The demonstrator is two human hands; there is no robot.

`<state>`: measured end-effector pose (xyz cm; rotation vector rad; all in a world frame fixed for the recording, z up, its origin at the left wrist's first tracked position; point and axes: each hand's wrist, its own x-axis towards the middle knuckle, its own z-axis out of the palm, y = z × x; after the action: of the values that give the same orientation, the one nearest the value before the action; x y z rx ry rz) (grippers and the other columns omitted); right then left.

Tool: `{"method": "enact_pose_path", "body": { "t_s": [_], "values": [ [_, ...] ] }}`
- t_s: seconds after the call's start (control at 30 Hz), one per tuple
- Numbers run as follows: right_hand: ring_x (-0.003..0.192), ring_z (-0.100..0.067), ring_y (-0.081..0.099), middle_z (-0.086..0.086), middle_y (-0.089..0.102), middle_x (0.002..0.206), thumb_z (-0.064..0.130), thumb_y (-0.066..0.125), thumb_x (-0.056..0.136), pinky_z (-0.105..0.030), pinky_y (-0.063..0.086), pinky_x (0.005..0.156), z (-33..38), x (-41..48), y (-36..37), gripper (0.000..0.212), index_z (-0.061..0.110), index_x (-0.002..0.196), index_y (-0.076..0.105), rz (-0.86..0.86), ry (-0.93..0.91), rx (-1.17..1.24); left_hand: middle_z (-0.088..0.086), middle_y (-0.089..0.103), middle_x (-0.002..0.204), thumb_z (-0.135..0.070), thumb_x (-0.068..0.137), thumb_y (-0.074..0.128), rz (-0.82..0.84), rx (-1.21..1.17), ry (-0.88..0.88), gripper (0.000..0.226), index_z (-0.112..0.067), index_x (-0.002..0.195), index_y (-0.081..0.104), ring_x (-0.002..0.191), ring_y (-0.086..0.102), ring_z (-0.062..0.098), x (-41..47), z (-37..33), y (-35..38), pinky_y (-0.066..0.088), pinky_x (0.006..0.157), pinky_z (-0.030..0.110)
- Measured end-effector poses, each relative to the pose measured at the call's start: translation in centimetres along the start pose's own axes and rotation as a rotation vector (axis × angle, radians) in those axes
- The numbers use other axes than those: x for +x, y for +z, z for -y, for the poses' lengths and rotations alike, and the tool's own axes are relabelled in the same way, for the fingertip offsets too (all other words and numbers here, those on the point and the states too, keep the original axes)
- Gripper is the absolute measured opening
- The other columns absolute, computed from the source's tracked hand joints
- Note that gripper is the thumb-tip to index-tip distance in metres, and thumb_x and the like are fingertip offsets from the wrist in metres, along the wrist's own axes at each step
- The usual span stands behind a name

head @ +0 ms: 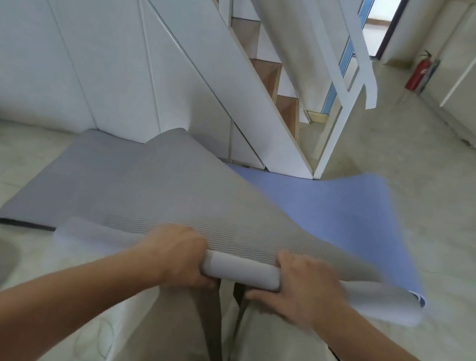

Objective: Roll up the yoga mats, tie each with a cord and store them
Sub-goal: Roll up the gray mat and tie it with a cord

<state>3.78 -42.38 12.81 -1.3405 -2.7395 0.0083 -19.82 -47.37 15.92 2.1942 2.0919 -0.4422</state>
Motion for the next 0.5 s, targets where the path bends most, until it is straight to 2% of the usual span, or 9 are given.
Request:
{"method": "enact_pose_path", "body": {
  "t_s": [0.1, 0.17, 0.23, 0.33, 0.4, 0.5],
  "values": [
    [0.069, -0.019, 0.053, 0.007, 0.055, 0.076, 0.085, 0.032, 0.083, -0.033, 0.038, 0.058, -0.8, -1.2, 1.2, 0.060, 0.027, 0.083, 0.048, -0.254, -0.095, 0.024, 0.000, 0.069, 0.106, -0.074, 0.079, 0.057, -0.041, -0.029, -0.043, 0.056, -0.025, 0.106, 0.062, 0.093, 0.064, 0.022, -1.1, -0.5, 0.9, 0.048, 0.077, 0.032],
    [0.068, -0.023, 0.052, 0.003, 0.055, 0.076, 0.075, 0.037, 0.090, -0.036, 0.039, 0.059, -1.2, -2.4, 2.8, 0.057, 0.022, 0.080, 0.057, -0.426, -0.114, -0.022, -0.002, 0.066, 0.106, -0.078, 0.080, 0.052, -0.085, -0.014, -0.026, 0.055, -0.027, 0.103, 0.054, 0.092, 0.063, 0.021, -1.9, -0.6, 1.7, 0.046, 0.074, 0.033],
    [0.068, -0.024, 0.050, 0.000, 0.054, 0.076, 0.072, 0.045, 0.089, -0.037, 0.039, 0.058, -1.3, -3.2, 4.2, 0.057, 0.018, 0.078, 0.060, -0.513, -0.085, -0.029, -0.004, 0.064, 0.100, -0.084, 0.079, 0.043, -0.198, 0.000, 0.047, 0.059, -0.027, 0.095, 0.046, 0.087, 0.063, 0.020, -2.7, -0.5, 2.8, 0.040, 0.065, 0.033],
    [0.062, -0.020, 0.049, 0.001, 0.052, 0.072, 0.073, 0.046, 0.088, -0.032, 0.040, 0.049, -1.0, -3.4, 4.4, 0.058, 0.017, 0.076, 0.057, -0.514, -0.025, 0.007, -0.006, 0.059, 0.081, -0.087, 0.083, 0.015, -0.392, -0.024, 0.159, 0.071, -0.026, 0.086, 0.052, 0.067, 0.057, 0.018, -2.9, -0.3, 4.0, 0.040, 0.055, 0.034],
    [0.056, -0.018, 0.049, 0.004, 0.052, 0.068, 0.077, 0.038, 0.087, -0.029, 0.038, 0.044, -0.6, -3.2, 3.8, 0.060, 0.020, 0.074, 0.055, -0.462, 0.023, 0.032, -0.006, 0.055, 0.085, -0.077, 0.088, 0.005, -0.389, -0.097, 0.157, 0.069, -0.027, 0.092, 0.053, 0.073, 0.055, 0.018, -2.7, -0.2, 3.9, 0.045, 0.062, 0.035],
    [0.049, -0.017, 0.050, 0.007, 0.052, 0.062, 0.078, 0.023, 0.090, -0.025, 0.032, 0.044, -0.6, -3.1, 3.4, 0.065, 0.024, 0.068, 0.051, -0.436, 0.084, 0.030, -0.007, 0.056, 0.089, -0.070, 0.088, -0.002, -0.420, -0.127, 0.116, 0.067, -0.029, 0.095, 0.050, 0.079, 0.057, 0.018, -2.8, -0.6, 3.8, 0.046, 0.069, 0.035]
  ]
}}
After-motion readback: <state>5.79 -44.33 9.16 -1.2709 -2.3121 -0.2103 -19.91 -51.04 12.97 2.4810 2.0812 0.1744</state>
